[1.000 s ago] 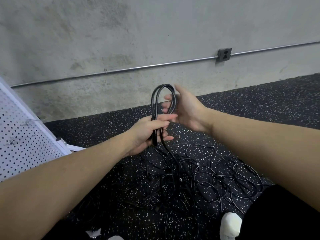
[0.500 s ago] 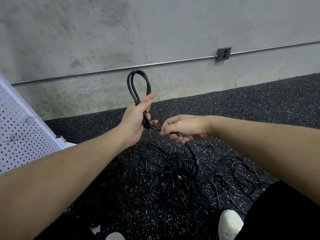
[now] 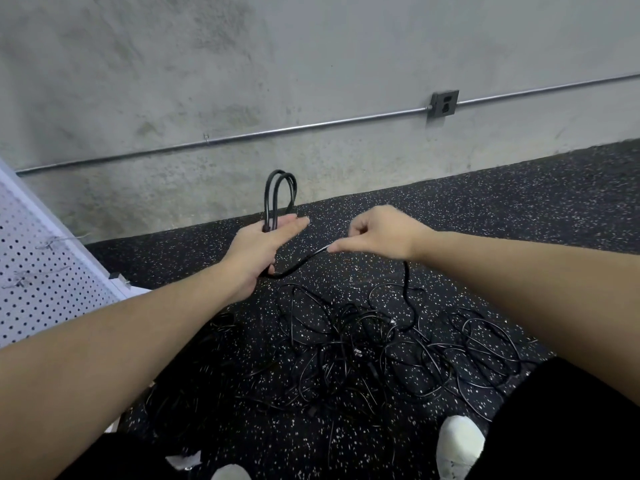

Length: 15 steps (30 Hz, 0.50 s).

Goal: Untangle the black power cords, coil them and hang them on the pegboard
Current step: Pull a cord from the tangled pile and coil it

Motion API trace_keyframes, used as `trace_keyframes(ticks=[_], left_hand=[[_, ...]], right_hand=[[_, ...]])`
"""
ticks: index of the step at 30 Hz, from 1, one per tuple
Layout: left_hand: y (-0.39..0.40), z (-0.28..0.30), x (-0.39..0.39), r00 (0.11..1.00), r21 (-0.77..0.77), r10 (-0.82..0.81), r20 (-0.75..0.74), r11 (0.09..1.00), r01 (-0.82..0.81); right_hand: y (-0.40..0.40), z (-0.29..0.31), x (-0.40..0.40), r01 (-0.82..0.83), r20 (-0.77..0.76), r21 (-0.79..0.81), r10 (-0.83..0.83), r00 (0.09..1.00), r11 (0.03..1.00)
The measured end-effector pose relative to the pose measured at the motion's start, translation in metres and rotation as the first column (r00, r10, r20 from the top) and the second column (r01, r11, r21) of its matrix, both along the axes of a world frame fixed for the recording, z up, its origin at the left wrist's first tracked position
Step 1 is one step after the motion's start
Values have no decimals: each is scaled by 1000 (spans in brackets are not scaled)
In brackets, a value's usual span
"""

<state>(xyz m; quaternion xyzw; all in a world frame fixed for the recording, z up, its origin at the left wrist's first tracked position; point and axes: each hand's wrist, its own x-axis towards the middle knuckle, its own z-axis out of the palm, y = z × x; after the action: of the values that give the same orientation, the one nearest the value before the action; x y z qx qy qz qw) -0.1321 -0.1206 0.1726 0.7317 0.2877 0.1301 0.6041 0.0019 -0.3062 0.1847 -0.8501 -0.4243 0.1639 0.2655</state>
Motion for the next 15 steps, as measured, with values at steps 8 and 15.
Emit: trace_keyframes(ticks=[8,15], left_hand=[[-6,-1,2,956,119,-250,-155,956,269],[-5,-11,6,963,179,-227,-142,951,251]], right_hand=[[4,12,2,86,-362,184,-14,932,979],[6,18,3,237,-462,338,-59,885,911]])
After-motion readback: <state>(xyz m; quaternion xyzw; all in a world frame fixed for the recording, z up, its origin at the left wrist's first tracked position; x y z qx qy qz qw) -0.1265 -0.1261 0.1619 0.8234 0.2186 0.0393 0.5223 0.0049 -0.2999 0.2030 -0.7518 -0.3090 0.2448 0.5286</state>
